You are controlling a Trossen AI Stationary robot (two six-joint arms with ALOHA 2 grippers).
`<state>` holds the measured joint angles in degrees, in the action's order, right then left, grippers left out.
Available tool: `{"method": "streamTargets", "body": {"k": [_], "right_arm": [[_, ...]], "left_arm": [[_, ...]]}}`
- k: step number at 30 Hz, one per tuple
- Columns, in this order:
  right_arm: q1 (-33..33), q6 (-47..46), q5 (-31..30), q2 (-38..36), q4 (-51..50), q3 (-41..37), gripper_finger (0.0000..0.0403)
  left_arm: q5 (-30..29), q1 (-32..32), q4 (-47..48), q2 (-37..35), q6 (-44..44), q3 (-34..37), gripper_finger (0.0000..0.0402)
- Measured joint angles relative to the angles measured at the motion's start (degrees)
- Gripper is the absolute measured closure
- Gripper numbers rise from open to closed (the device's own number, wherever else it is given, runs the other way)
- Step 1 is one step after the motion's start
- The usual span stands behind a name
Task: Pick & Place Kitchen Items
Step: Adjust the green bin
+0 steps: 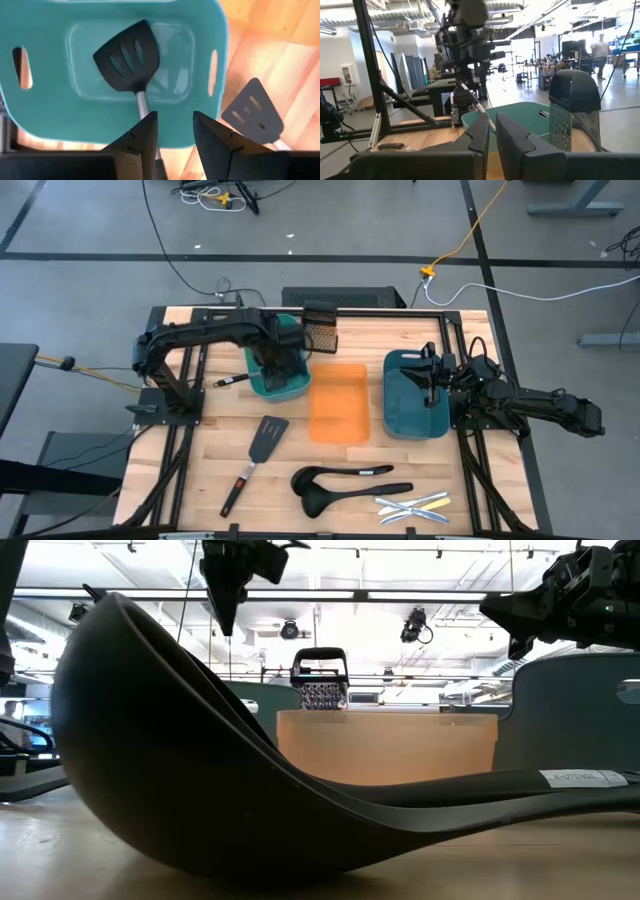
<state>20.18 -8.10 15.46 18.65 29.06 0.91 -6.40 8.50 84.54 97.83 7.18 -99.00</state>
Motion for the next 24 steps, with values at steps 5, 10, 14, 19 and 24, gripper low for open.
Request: {"method": "streamTargets", "body": {"k": [5,10,14,19,24], "right_arm": [[-0.02,-0.42,0.0,0.02,-0.09,0.0,0.0359],[-0.01,-0.43,0.0,0.0,0.01,0.0,0.0359],[-0.02,-0.43,0.0,0.0,0.02,0.0,0.0359],[-0.02,-0.44,0.01,0.02,0.03,0.0,0.0359],[-0.02,-0.44,0.02,0.02,0.02,0.0,0.0359]], "left_arm": [[0.11,-5.02,-3.96,2.43,0.05,0.06,0.0272],[-3.12,-7.57,-4.23,5.06,0.32,0.04,0.0233],[-3.22,-7.22,-4.65,6.63,1.14,0.04,0.0174],[-1.35,-6.72,-4.92,8.73,0.12,0.06,0.0127],[0.1,-5.58,-5.28,10.33,-0.67,0.09,0.0126]]}}
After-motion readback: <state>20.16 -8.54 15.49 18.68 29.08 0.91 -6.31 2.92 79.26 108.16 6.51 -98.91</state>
